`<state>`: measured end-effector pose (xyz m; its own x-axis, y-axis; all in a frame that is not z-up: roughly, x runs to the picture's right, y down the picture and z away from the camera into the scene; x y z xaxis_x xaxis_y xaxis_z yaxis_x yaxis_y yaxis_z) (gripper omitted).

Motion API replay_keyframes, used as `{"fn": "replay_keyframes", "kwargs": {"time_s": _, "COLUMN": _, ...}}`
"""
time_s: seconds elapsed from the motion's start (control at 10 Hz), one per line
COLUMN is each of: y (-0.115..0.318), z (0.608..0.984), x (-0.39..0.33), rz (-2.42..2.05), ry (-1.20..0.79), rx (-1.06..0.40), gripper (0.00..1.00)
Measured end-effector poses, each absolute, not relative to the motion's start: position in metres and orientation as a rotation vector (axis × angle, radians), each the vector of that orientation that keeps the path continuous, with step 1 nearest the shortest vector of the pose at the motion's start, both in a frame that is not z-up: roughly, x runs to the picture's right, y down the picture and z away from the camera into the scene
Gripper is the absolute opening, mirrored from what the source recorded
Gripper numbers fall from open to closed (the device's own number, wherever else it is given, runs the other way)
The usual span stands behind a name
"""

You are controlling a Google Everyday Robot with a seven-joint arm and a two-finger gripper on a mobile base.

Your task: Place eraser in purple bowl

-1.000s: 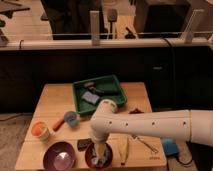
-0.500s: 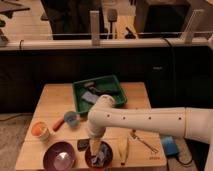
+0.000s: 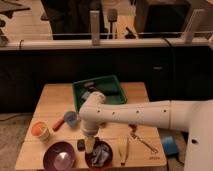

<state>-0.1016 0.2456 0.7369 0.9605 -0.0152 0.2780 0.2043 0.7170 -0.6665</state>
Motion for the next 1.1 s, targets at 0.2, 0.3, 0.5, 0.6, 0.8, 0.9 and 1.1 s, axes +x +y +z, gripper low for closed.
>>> {"fn": "replay_keyframes", "kwargs": {"time_s": 0.2, "y": 0.249, "z": 0.747, "x": -0.110, "rz": -0.114, "ry": -0.206, "rx": -0.784, "gripper": 0.80}}
{"fn": "replay_keyframes", "kwargs": {"time_s": 0.3, "y": 0.249, "z": 0.751, "x": -0.111, "rz": -0.102, "ry": -0.191, "rx": -0.786, "gripper": 0.80}}
{"fn": "replay_keyframes", "kwargs": {"time_s": 0.5, "y": 0.248, "z": 0.756, "x": -0.113, "rz": -0.091, "ry": -0.181, "rx": -0.789, "gripper": 0.80}}
{"fn": "replay_keyframes", "kwargs": {"time_s": 0.6, "y": 0.246, "z": 0.759, "x": -0.114, "rz": -0.081, "ry": -0.178, "rx": -0.792, "gripper": 0.80}}
{"fn": "replay_keyframes", "kwargs": {"time_s": 0.8, "y": 0.244, "z": 0.762, "x": -0.114, "rz": -0.058, "ry": -0.171, "rx": -0.805, "gripper": 0.80}}
{"fn": "replay_keyframes", "kwargs": {"time_s": 0.9, "y": 0.242, "z": 0.763, "x": -0.114, "rz": -0.043, "ry": -0.170, "rx": -0.810, "gripper": 0.80}}
{"fn": "replay_keyframes", "kwargs": {"time_s": 1.1, "y": 0.240, "z": 0.766, "x": -0.112, "rz": -0.018, "ry": -0.172, "rx": -0.820, "gripper": 0.80}}
